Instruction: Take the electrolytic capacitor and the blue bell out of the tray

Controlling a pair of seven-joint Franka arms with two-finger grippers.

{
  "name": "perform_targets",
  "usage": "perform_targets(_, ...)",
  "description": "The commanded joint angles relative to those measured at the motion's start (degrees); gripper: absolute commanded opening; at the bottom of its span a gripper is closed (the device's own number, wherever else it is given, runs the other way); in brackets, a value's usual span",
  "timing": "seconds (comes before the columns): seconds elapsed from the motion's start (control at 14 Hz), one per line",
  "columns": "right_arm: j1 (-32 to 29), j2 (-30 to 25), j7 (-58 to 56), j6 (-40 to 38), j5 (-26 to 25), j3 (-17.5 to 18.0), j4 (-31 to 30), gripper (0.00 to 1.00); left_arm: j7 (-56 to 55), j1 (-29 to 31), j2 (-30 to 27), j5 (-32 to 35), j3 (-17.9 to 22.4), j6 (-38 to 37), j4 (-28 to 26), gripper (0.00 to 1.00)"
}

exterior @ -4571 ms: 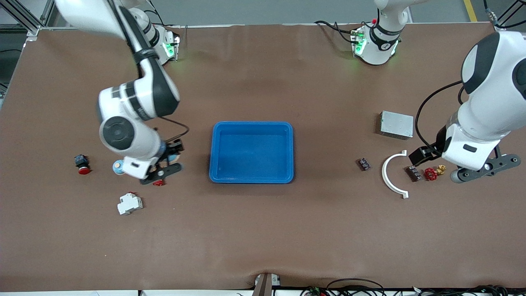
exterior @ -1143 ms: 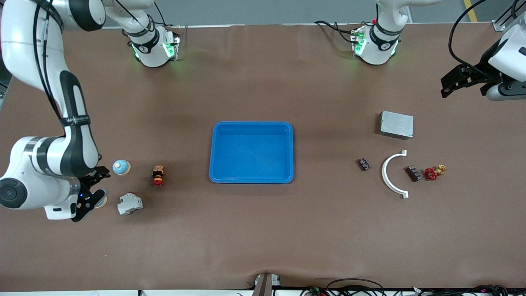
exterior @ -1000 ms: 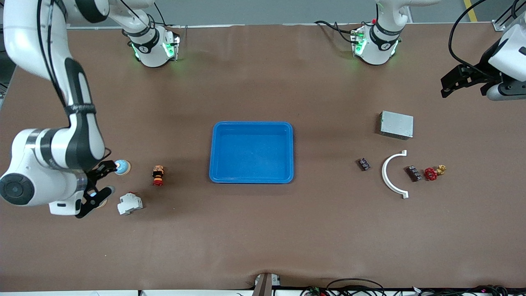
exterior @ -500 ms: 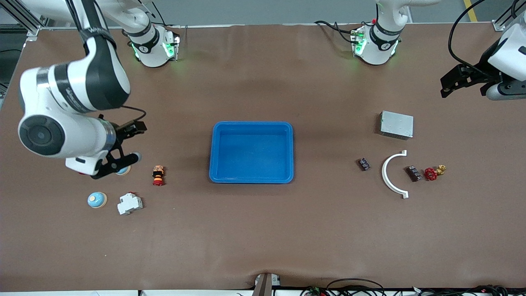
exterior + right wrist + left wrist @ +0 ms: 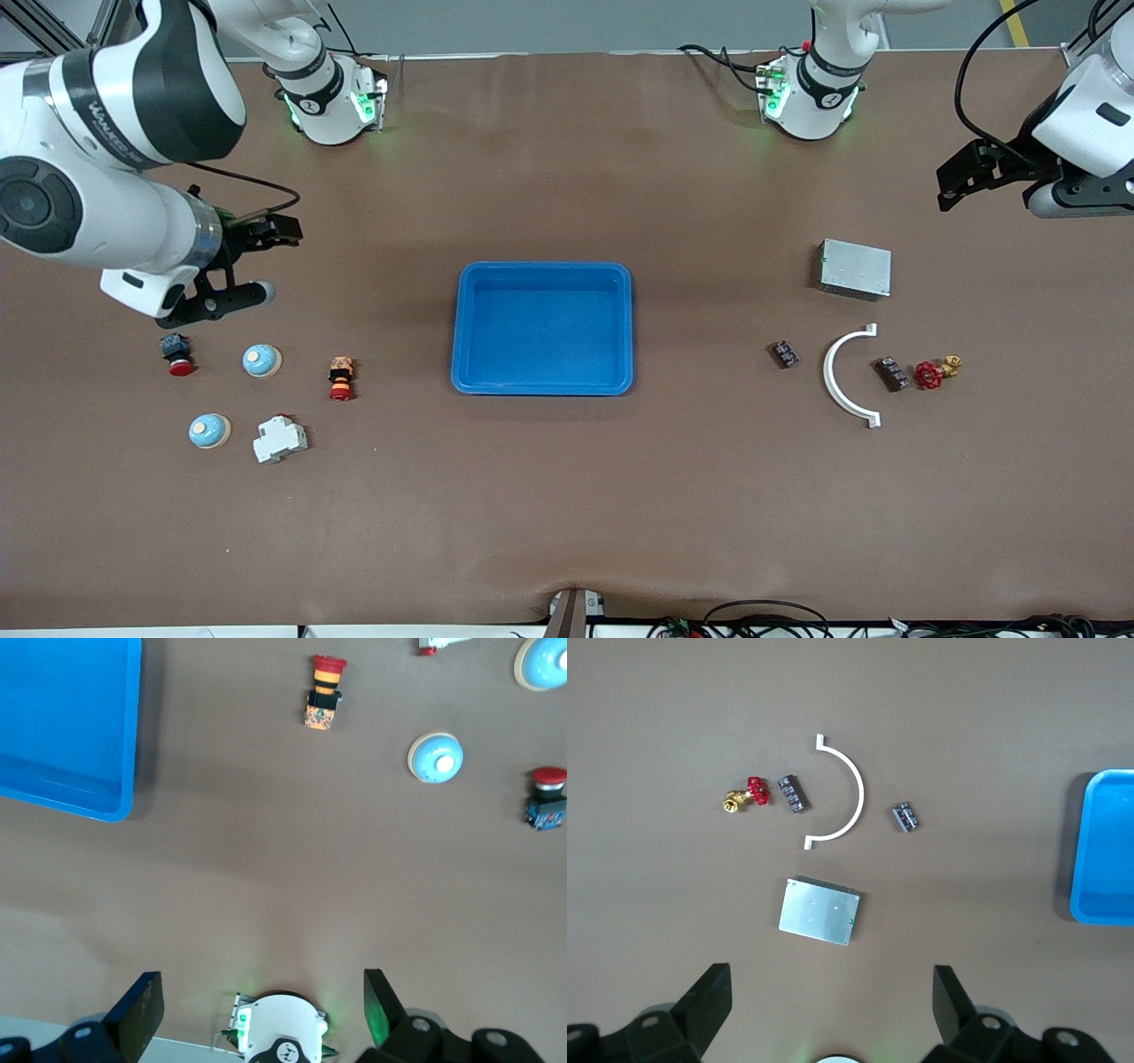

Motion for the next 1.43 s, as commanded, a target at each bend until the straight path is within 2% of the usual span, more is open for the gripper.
perform_targets(0.0, 0.16, -8.82, 2.49, 6.24, 0.97, -0.09, -11.95, 1.00, 2.23, 0.25, -0.40, -0.32, -2.18, 0.11, 0.52, 1.00)
perform_targets(0.14, 0.07, -14.71, 2.49, 12.39, 0.97, -0.18, -20.30, 1.00, 1.97, 0.69, -0.31, -0.22, -2.46, 0.11, 0.69, 1.00)
perform_targets(0.29, -0.72, -16.50, 2.49, 13.39, 0.97, -0.62, -21.92, 1.00, 2.14, 1.22, 0.13, -0.58, -2.02, 0.11, 2.26, 1.00)
perform_targets(0.5, -2.30, -15.80, 1.88, 11.29, -0.51, -0.71, -16.24, 1.00, 2.14, 1.48, 1.01, -0.66, -1.32, 0.02, 2.45, 1.00)
perform_targets(0.79, -4.06, -12.55, 2.31, 1.11, -5.08, -0.71, -4.02, 1.00, 3.11, 4.03, 0.66, -1.63, -1.40, 0.11, 0.96, 1.00)
perform_targets(0.86, -5.02, -12.54, 2.31, 0.56, -6.22, -0.71, -2.34, 1.00, 2.67, 3.94, 0.22, -1.63, -1.49, 0.46, 0.00, 1.00)
perform_targets(1.07, -10.29, -12.37, 2.14, 0.90, -3.52, -0.71, 1.71, 1.00, 1.71, 3.68, -0.66, -1.63, -2.10, 0.99, -1.33, 1.00)
perform_targets(1.21, -12.75, -12.37, 1.79, 1.08, -1.41, -0.71, 2.25, 1.00, 1.44, 3.77, -1.45, -1.63, -3.51, 0.55, -1.42, 1.00)
perform_targets(1.36, -13.20, -12.37, 1.70, 1.08, -1.40, -0.71, 2.25, 1.00, 1.44, 3.51, -1.10, -1.63, -3.86, -0.07, -0.98, 1.00)
